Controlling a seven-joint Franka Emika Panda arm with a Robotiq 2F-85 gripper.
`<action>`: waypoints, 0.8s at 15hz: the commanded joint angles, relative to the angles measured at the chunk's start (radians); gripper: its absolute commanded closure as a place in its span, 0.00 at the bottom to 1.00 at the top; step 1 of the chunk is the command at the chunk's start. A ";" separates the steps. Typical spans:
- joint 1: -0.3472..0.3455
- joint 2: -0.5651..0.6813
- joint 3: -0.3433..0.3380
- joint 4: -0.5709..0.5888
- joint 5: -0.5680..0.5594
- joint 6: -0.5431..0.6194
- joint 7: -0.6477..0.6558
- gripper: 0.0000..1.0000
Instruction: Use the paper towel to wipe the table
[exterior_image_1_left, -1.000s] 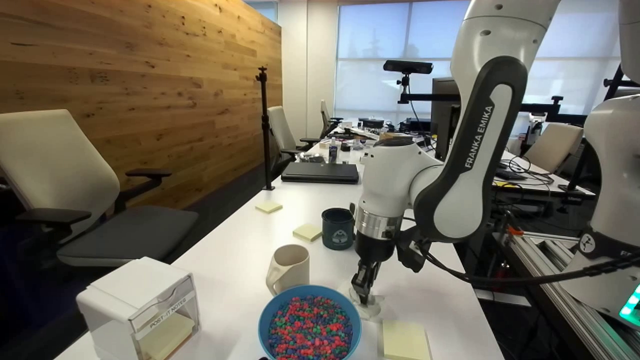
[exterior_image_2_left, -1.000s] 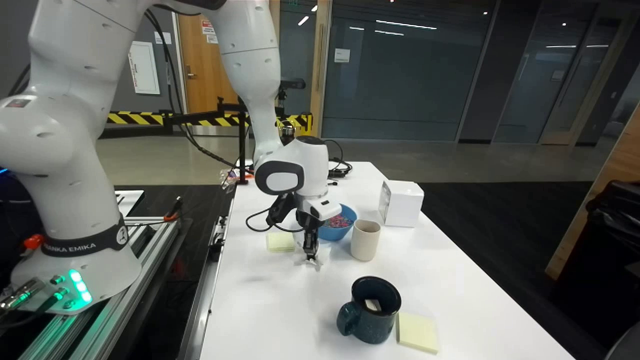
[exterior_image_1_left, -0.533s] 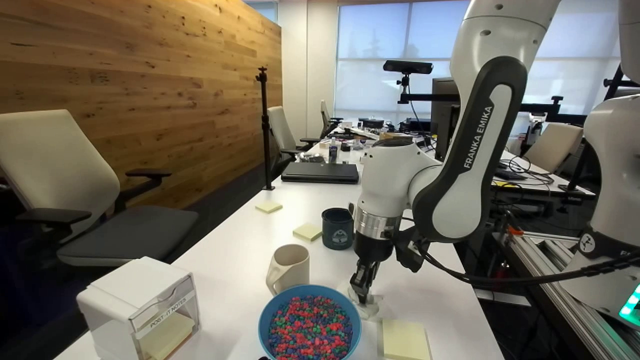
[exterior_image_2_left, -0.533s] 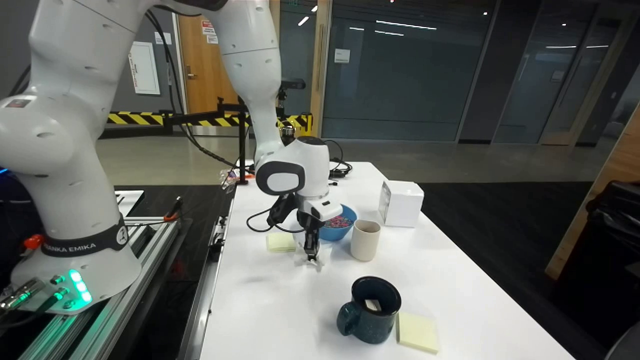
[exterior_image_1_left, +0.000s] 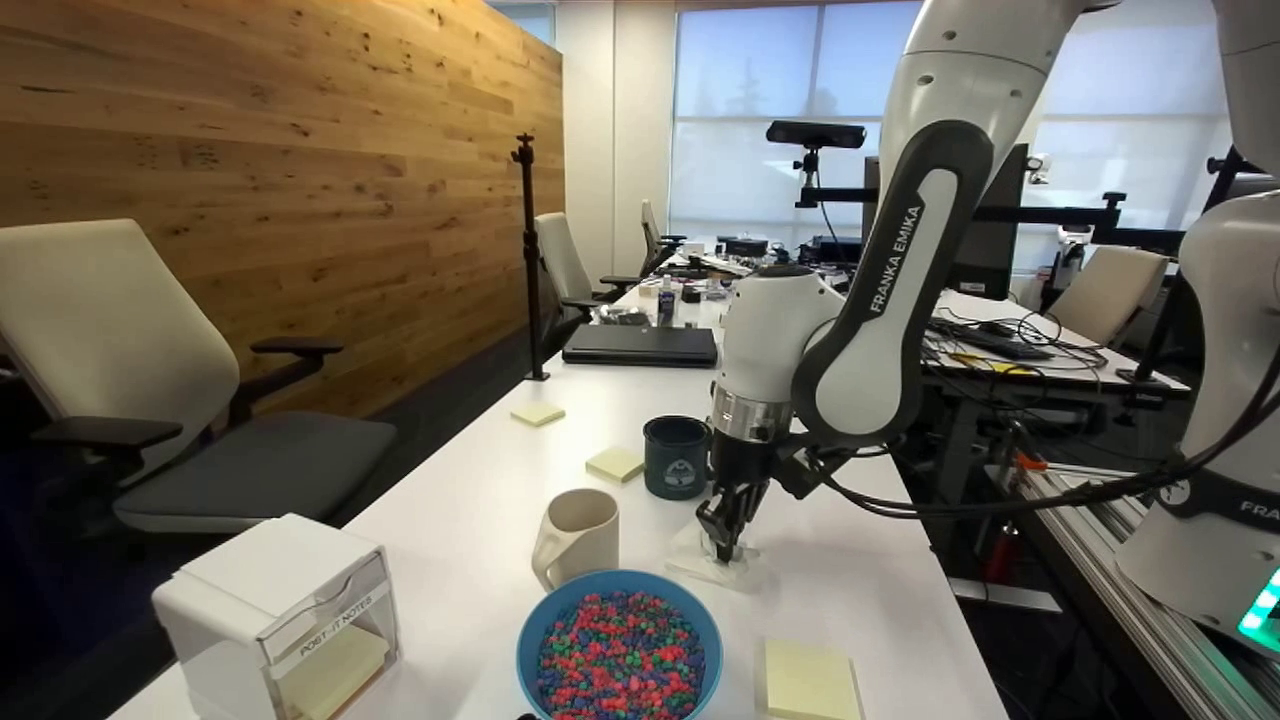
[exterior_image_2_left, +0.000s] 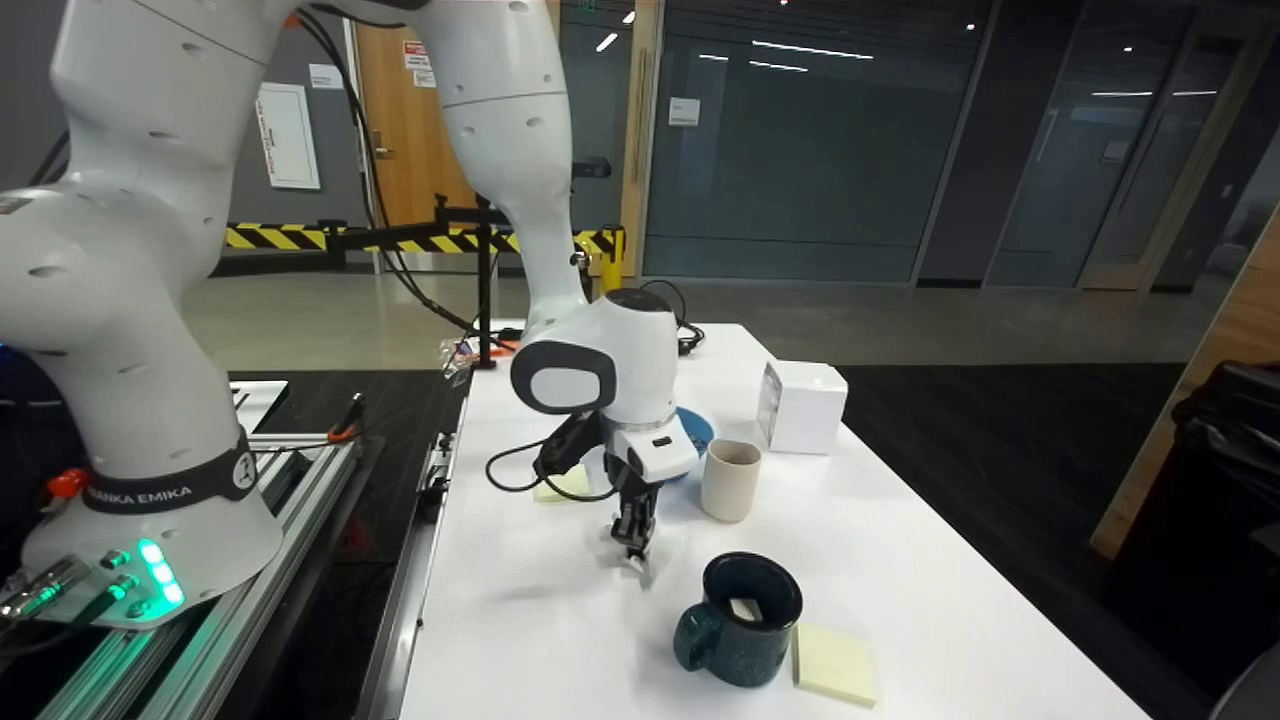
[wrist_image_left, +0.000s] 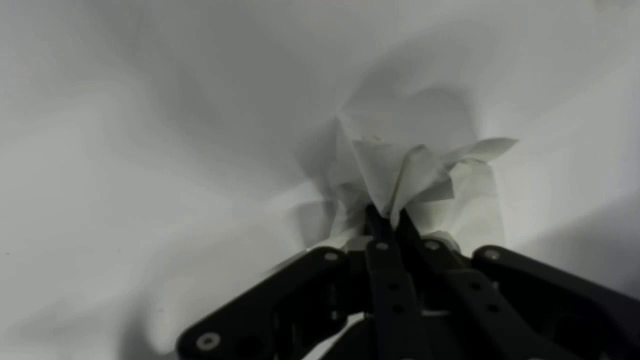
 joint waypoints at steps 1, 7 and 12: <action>-0.034 0.048 0.007 -0.006 0.026 0.017 -0.008 0.99; -0.028 0.045 -0.001 -0.003 0.021 0.002 -0.003 0.71; -0.042 0.048 0.009 -0.006 0.026 -0.001 -0.008 0.43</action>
